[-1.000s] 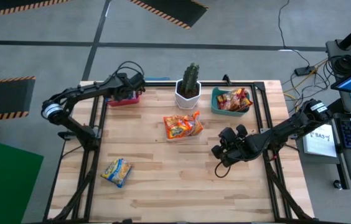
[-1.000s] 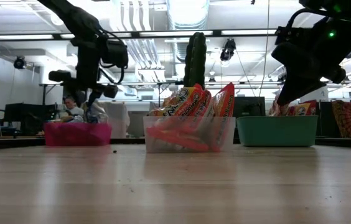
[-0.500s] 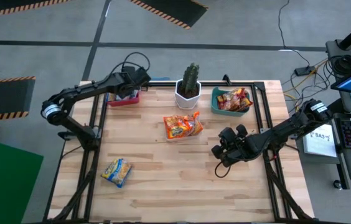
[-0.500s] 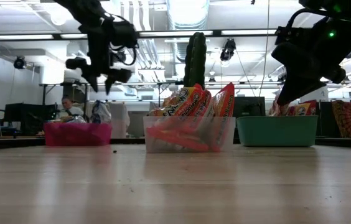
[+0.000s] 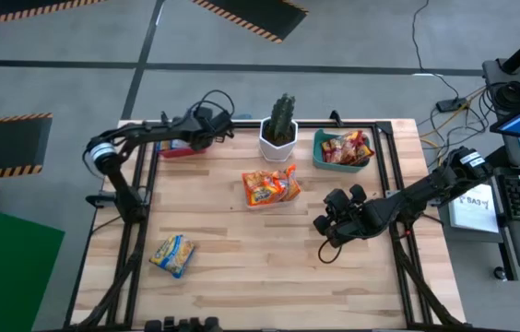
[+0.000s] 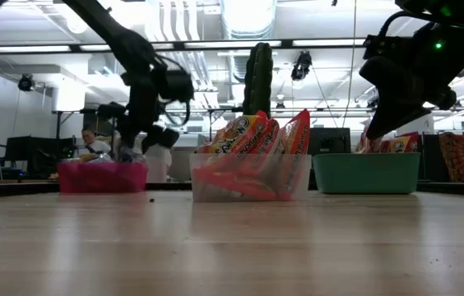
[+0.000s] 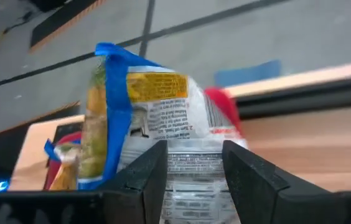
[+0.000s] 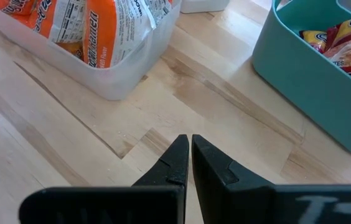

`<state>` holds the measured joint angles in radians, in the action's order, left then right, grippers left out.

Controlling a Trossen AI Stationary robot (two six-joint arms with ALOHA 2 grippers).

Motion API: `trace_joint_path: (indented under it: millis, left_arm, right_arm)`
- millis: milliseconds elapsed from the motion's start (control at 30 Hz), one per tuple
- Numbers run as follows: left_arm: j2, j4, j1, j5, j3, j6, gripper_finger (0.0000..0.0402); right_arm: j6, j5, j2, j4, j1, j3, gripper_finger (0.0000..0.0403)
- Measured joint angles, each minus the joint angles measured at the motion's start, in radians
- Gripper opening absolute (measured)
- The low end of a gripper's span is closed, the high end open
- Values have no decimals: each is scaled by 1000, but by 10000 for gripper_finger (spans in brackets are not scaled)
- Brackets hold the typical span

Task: Sort Maruchan noodles
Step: Put the blue noodle pack into the red bin

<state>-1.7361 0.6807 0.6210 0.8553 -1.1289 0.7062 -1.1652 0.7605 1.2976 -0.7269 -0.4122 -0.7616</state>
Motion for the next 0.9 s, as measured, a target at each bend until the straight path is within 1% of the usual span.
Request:
trace_joint_path:
  millis: [100,267,467,700,833,900]
  left_arm:
    - [-42,41,4,4,0,20,131]
    - [-91,54,4,3,-1,22,124]
    - [-92,61,4,-11,-1,43,123]
    - [-6,129,-26,-28,-10,38,123]
    - [78,209,-81,-26,-15,36,123]
    - [130,254,-129,-52,-15,36,123]
  right_arm:
    - [0,0,0,0,0,0,9]
    - [0,2,0,0,0,0,9]
    - [0,1,0,0,0,0,9]
    - [5,1,0,0,0,0,9]
    - [6,1,0,0,0,0,9]
    - [11,1,0,0,0,0,9]
